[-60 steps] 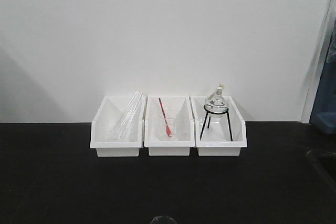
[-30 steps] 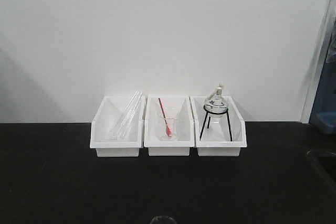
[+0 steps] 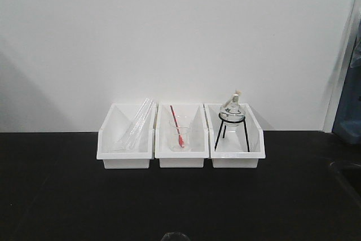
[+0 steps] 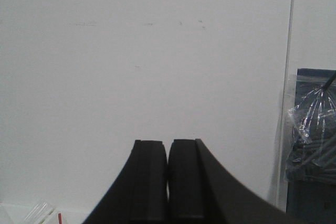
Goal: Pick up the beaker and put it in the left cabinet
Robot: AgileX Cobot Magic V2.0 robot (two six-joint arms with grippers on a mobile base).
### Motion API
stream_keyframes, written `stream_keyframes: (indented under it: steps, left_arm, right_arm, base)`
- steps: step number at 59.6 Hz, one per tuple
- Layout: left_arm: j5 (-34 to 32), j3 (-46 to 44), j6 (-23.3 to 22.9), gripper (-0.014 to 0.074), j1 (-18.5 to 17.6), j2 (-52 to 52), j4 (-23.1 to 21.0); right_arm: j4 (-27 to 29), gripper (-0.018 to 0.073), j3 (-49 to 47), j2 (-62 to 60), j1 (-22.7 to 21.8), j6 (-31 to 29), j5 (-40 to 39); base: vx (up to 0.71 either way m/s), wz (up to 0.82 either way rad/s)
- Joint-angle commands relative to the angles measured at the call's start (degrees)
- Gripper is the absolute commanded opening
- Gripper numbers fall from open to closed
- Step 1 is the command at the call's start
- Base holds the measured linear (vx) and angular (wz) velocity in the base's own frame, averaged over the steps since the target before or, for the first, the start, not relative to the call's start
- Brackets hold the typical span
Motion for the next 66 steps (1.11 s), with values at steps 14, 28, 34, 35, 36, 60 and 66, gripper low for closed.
stream_keyframes:
  steps: [14,28,34,35,36,60,66]
  left_arm:
    - [-5.08,0.84,-0.17,-0.0008,-0.35,-1.08,-0.16]
    - [-5.08,0.84,-0.17,-0.0008,-0.35,-1.08,-0.16]
    - [-5.08,0.84,-0.17,-0.0008,-0.35,-1.08,-0.16]
    - [-5.08,0.84,-0.17,-0.0008,-0.35,-1.08,-0.16]
    - [-5.08,0.84,-0.17,-0.0008,-0.35,-1.08,-0.16]
    - [-5.08,0.84,-0.17,-0.0008,-0.35,-1.08,-0.16]
    - [-5.08,0.84,-0.17,-0.0008,-0.35,-1.08,-0.16]
  right_arm:
    - [0.21,0.0668,-2.14,-0.30,-0.20,0.15,-4.55]
    - [0.14,0.0720,-2.14,-0.06,-0.20,4.19,-5.84]
    - [-0.21,0.0701,-2.08,2.39,-0.20,8.29,-9.82]
    - [-0.42,0.0697,-2.02,3.25,-0.20,9.62,-10.31]
    - [-0.79,0.0694,-2.02,3.87,-0.20,10.58,-10.79]
    - [-51.94,0.0592,-1.93,23.70,-0.20,47.72,-18.39]
    - [-66.54,0.0561,-1.93,26.67,-0.20,56.23,-28.48]
  base:
    - [0.00,0.00]
    - [0.00,0.00]
    - [0.00,0.00]
    - [0.00,0.00]
    - [0.00,0.00]
    - [0.00,0.00]
    - [0.00,0.00]
